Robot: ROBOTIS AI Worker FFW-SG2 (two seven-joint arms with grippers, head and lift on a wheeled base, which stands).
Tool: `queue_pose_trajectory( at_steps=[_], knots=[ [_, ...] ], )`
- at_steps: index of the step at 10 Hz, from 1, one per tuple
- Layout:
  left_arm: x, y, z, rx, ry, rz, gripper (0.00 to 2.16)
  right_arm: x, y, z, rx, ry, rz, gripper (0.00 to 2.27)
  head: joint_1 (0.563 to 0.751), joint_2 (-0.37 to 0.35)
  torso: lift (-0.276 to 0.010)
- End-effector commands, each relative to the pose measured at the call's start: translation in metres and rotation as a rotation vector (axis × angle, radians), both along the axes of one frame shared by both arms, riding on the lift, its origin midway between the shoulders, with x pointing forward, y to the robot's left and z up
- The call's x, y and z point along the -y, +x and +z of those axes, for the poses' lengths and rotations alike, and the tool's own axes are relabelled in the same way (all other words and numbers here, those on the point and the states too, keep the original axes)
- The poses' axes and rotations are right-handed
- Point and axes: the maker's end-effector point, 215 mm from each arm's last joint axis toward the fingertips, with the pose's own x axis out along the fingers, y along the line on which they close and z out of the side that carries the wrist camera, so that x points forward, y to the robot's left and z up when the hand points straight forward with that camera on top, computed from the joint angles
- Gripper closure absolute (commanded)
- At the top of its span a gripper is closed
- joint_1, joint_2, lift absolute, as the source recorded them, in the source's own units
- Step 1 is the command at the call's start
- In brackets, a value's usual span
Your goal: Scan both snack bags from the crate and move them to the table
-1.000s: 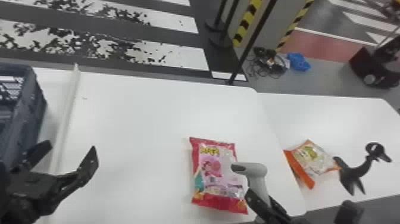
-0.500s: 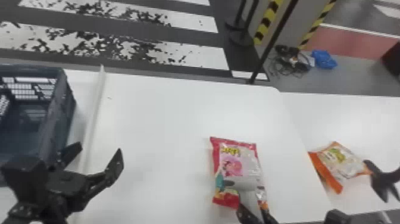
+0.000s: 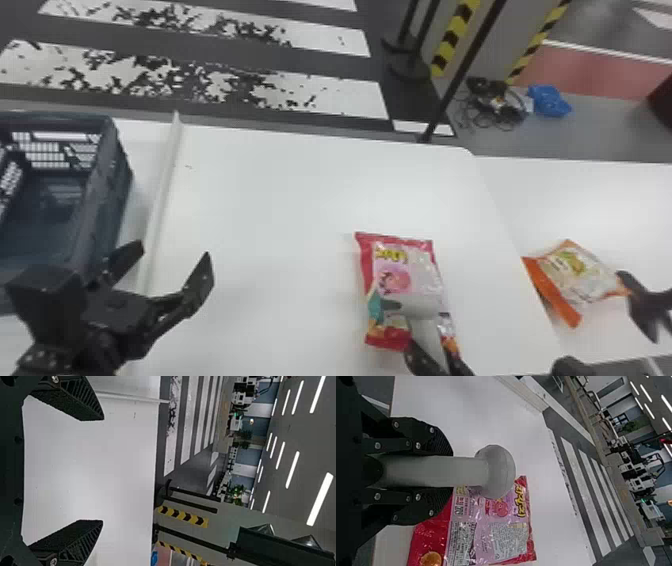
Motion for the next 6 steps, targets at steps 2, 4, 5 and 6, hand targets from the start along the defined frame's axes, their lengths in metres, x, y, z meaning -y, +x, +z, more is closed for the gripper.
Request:
queue_pose_trajectory(
  at_steps=[2, 4, 5, 6],
  knots=[
    [0.001, 0.003, 0.000, 0.000, -0.002, 0.004, 0.07, 0.014, 0.007, 0.010, 0.028, 0.015, -0.036, 2.25, 0.695, -0.251, -0.087],
    [0.003, 0.004, -0.001, 0.000, -0.002, 0.002, 0.07, 0.021, 0.011, 0.010, 0.031, -0.014, -0.037, 2.25, 0.695, -0.264, -0.087],
    [0.004, 0.005, 0.000, 0.001, -0.004, 0.001, 0.07, 0.021, 0.007, -0.001, 0.012, -0.021, -0.036, 2.25, 0.695, -0.272, -0.087],
    [0.002, 0.006, -0.001, 0.001, -0.002, 0.007, 0.07, 0.019, 0.004, -0.009, -0.004, -0.019, -0.034, 2.25, 0.695, -0.280, -0.087]
  ],
)
